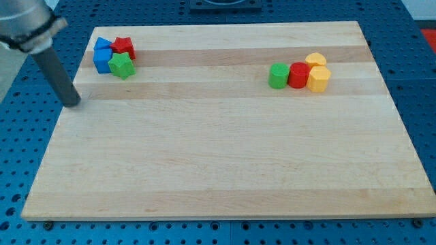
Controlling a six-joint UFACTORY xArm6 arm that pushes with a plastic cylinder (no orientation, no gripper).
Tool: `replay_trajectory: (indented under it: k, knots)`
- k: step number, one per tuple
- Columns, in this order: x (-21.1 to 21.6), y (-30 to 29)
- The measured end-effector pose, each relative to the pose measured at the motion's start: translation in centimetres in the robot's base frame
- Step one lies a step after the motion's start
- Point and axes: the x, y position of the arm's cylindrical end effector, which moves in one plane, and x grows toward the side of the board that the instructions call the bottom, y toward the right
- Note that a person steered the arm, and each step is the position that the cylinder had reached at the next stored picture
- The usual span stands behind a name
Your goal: Separate the blue cube and blue triangle
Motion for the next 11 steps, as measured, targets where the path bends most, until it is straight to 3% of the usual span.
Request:
replay_trajectory:
  k: [2,5,11]
  knots:
    - [-6.7,-0.5]
    - [-8.6,0.3]
    - [-10.8,16.1]
